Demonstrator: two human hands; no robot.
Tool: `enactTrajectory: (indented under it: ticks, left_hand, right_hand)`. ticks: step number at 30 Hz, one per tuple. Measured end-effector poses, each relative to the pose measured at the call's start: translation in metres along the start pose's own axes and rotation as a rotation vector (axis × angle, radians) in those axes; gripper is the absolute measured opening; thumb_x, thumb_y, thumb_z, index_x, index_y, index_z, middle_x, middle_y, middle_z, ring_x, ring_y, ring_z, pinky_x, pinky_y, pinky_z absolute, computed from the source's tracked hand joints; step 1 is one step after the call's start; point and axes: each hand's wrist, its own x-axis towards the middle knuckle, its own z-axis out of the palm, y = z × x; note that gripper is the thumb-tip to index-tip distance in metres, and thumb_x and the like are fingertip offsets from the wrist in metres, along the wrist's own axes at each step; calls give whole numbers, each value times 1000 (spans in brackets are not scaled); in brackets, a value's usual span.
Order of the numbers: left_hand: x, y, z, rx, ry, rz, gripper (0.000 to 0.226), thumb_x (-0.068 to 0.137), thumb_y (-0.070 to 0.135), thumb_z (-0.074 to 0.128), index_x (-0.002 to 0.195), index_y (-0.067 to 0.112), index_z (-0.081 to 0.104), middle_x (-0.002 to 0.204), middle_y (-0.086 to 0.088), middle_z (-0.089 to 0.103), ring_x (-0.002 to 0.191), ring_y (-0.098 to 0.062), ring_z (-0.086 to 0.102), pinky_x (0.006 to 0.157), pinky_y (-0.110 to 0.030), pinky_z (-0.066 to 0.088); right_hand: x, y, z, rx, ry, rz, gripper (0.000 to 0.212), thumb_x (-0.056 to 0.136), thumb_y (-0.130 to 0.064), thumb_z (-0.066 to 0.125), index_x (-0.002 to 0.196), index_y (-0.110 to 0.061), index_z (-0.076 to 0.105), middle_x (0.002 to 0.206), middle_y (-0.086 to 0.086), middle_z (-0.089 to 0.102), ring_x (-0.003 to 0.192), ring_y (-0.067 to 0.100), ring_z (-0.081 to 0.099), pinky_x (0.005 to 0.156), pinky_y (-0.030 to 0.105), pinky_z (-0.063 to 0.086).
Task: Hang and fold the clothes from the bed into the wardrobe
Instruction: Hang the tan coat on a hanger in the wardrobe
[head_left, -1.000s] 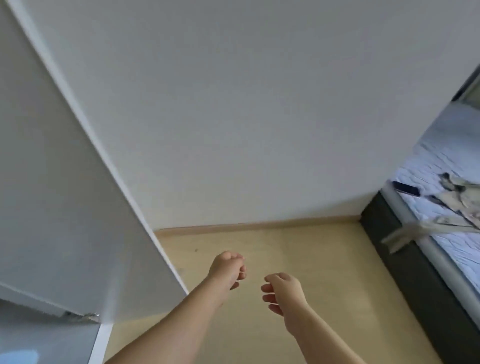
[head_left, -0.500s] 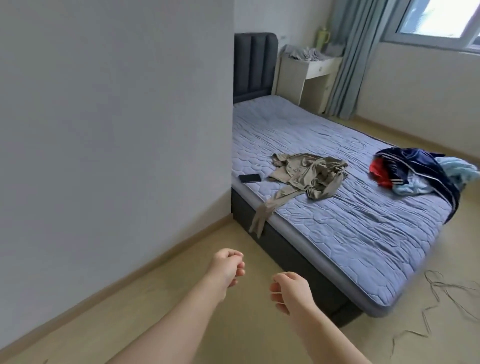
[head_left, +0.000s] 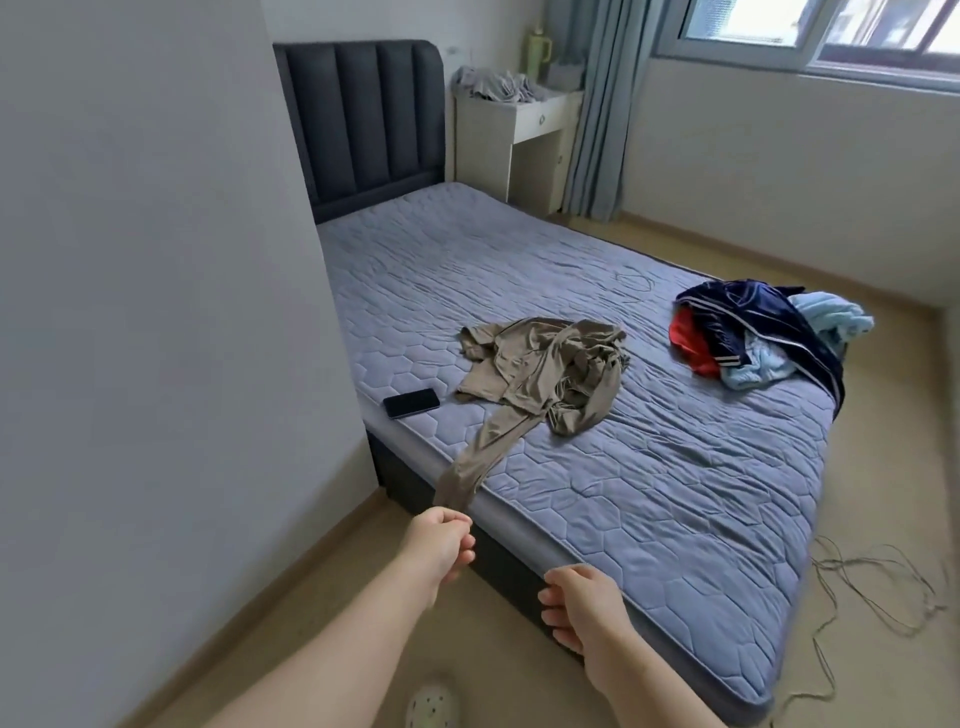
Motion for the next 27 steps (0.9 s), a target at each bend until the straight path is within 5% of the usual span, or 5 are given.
enactTrajectory:
  ticks: [17,20,23,25,27]
  left_hand:
    - [327,145,76,305,25,-110,21,93,11,39,76,15,52,67,-1,53,54,-12,45,37,-16,32]
    - [397,145,106,394,28,-104,24,90,11,40,70,18,52,66,0,56,57,-17,51,46,-20,33]
    - [458,140,134,479,9,-87,24,88,10,44,67,19,52,76,-8,58,71,-26,56,66,-33,52]
    - [502,133,158,532,-17,-50,25,88,9,46,67,22,51,84,-12,61,80,-29,59,82,-39,53]
    - [543,125,183,650,-49,-1,23,88,11,47,69,24,49,91,-9,64,89,-30,62,81,-34,50]
  right_hand:
    - [319,-146,12,-112,97,166,18,87,-4,45,70,-9,45,65,8,49,51,19,40,48,21,28]
    - [399,-152,6,-201,104,163,17,86,-8,43,70,-11,45,67,7,49,61,21,44,53,25,30]
    - [460,-155,-2,-346,108,113,16,86,-10,41,71,-12,44,69,5,49,65,21,43,55,26,29]
    - [503,-158,-9,-487,117,83,11,87,-12,41,81,-13,50,81,4,52,72,20,45,53,26,31]
    - [549,-159,-16,-610,123,63,17,89,-13,41,99,-13,54,98,6,55,86,22,49,63,28,37]
